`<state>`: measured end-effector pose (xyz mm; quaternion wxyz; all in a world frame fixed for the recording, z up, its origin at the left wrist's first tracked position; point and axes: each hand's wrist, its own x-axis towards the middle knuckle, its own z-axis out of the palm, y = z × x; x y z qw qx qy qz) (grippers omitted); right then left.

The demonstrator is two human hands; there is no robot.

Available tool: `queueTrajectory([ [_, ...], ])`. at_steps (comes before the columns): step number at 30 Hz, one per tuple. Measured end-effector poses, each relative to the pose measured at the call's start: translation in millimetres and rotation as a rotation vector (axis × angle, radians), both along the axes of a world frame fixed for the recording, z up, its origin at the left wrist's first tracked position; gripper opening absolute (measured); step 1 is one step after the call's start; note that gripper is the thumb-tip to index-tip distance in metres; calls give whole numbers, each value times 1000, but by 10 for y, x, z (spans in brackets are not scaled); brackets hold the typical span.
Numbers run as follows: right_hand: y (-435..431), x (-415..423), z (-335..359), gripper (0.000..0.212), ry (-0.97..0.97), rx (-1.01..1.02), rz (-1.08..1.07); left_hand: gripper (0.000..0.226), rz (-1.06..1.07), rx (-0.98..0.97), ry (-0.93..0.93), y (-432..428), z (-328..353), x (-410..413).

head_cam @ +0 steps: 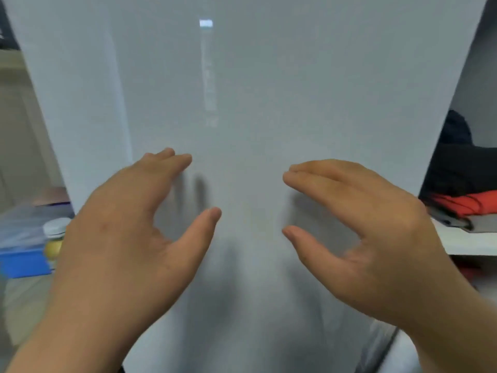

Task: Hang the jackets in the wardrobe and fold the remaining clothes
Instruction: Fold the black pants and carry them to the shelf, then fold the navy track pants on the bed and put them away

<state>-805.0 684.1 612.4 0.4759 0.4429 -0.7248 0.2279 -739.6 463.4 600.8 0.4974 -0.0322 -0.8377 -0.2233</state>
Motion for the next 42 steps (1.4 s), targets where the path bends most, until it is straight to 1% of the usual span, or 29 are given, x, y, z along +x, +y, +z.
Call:
queueTrajectory([
  [1, -133, -17, -15, 42, -18, 11, 49, 66, 70, 6, 29, -150, -10, 42],
  [3, -401, -52, -25, 44, -46, 36, 144, 67, 140, 40, -15, -352, -5, 229],
  [4, -533, -68, -27, 45, -62, 56, 189, 68, 185, 47, -71, -414, 26, 332],
  [7, -929, -95, -27, 49, -107, 120, 308, 70, 308, 22, -150, -655, -29, 551],
  [9, -1174, -87, -44, 52, -118, 178, 359, 71, 378, 0, -253, -780, -64, 733],
  [11, -1406, -70, -66, 54, -125, 232, 411, 73, 482, 24, -326, -855, -103, 916],
  [14, -1767, -11, -137, 52, -158, 293, 537, 73, 659, 68, -339, -932, -212, 1161],
  [17, -2103, 73, -269, 52, -180, 345, 643, 80, 803, 124, -415, -959, -328, 1423],
  [19, -2294, 117, -379, 52, -199, 362, 709, 81, 889, 164, -453, -952, -409, 1602],
  [26, -2806, 294, -810, 57, -359, 461, 833, 68, 1148, 316, -549, -863, -798, 2190],
  [31, -3170, 554, -1146, 56, -457, 599, 950, 65, 1358, 372, -625, -816, -1031, 2617],
  [36, -3471, 821, -1366, 58, -494, 722, 1004, 65, 1454, 477, -632, -822, -1249, 3010],
  [39, -3697, 961, -1468, 58, -494, 802, 1029, 63, 1432, 594, -613, -875, -1387, 3191],
  [42, -3958, 1096, -1577, 57, -481, 895, 1053, 65, 1413, 691, -647, -948, -1581, 3368],
])
